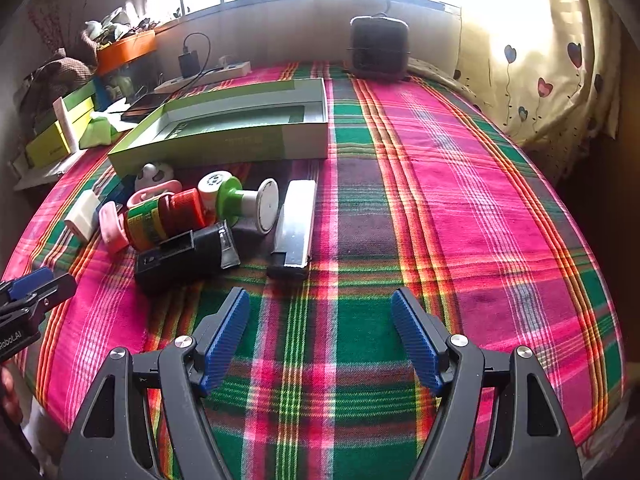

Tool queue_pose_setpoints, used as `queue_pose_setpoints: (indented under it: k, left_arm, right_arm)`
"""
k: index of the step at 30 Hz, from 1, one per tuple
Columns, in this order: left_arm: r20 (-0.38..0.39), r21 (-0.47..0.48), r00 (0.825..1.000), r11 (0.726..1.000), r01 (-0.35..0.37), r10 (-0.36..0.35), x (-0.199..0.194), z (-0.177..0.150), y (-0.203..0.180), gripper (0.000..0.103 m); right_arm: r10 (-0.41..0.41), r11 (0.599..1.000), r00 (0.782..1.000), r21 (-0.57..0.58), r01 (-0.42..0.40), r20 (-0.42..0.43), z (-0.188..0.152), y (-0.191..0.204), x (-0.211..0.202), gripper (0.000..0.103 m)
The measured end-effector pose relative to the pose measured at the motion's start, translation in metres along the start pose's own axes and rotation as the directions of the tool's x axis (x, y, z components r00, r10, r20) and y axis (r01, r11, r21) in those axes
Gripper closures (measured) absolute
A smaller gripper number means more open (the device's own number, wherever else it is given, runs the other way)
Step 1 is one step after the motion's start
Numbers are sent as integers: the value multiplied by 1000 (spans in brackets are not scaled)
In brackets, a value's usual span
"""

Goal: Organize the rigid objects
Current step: 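Close the left tool on the white charger while the right tool grasps the lighter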

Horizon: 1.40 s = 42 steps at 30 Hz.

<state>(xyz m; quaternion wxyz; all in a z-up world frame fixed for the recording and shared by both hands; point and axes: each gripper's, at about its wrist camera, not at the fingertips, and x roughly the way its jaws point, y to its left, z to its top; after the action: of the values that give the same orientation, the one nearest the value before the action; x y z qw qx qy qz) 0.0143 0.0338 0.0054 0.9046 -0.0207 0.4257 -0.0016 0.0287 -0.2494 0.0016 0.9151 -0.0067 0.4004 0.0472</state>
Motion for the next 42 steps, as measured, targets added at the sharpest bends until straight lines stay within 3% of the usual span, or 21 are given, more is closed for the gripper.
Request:
queue_pose_setpoints:
  k: [7, 24, 42]
  left_arm:
    - [-4, -8, 1000, 1000, 12, -12, 7, 11, 3, 42]
    - [-19, -14, 999, 999, -35, 35, 34, 42, 6, 42]
    - [3, -22, 997, 997, -79, 79, 48, 55, 29, 42]
  right_arm:
    - [1, 1000, 1000, -13, -1, -16, 13, -2, 13, 29]
    - [1, 999, 1000, -33, -1, -28, 38, -6, 33, 29]
    - [17, 999, 999, -46, -19, -36, 41, -8, 36, 30]
